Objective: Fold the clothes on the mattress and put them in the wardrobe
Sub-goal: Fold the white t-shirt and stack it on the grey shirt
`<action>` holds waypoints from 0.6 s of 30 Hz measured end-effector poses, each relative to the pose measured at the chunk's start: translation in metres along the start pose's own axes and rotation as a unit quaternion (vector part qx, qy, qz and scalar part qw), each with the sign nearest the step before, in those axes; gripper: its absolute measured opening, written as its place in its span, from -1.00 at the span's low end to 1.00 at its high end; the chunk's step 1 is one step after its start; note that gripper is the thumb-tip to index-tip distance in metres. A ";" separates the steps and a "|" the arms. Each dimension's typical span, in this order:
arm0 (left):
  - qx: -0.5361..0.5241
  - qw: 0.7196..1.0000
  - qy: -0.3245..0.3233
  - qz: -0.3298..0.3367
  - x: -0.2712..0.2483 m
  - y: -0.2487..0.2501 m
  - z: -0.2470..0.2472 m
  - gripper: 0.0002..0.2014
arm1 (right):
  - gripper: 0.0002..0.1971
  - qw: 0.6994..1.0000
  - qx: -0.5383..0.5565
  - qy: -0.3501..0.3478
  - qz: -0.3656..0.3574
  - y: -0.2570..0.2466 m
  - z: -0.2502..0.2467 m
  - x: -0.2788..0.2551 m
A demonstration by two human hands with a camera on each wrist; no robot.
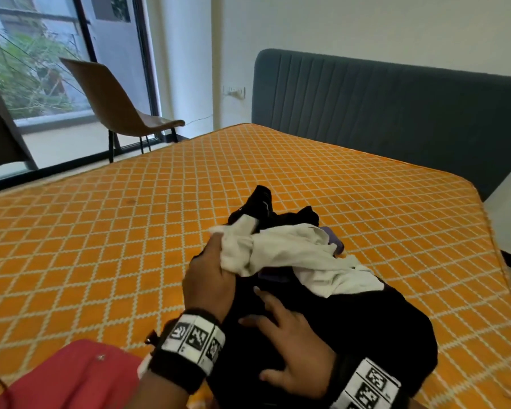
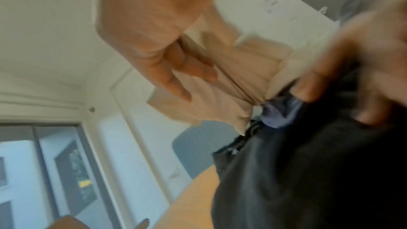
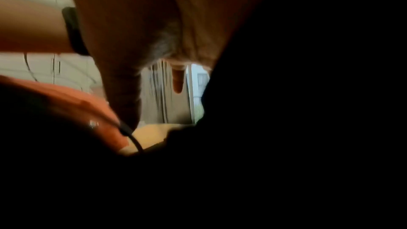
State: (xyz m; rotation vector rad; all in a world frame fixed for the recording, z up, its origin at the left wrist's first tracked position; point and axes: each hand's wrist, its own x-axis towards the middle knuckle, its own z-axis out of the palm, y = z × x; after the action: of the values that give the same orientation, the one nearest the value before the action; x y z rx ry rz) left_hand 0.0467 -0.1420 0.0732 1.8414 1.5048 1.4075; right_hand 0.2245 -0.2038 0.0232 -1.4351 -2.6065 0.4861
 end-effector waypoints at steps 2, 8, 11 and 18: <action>-0.061 0.996 0.068 -0.009 0.019 0.005 -0.021 -0.73 | -0.17 0.991 -0.122 -0.053 0.006 0.013 0.023 0.007; -0.180 0.956 0.223 -0.057 0.038 -0.008 -0.093 -0.78 | -0.32 0.980 -0.123 -0.147 0.046 0.052 0.023 0.028; -0.212 0.941 0.258 -0.054 0.023 -0.011 -0.123 -0.72 | -0.16 0.981 -0.148 -0.073 0.099 0.076 0.008 0.049; -0.286 0.916 0.280 0.039 -0.009 -0.014 -0.207 -0.21 | -0.36 0.927 -0.257 -0.131 0.240 0.090 -0.032 0.088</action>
State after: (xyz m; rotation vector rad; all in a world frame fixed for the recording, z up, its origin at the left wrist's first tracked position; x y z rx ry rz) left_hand -0.1367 -0.2046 0.1467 1.1980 1.0499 2.2529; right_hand 0.2574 -0.0781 0.0185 -2.3520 -2.6930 0.0171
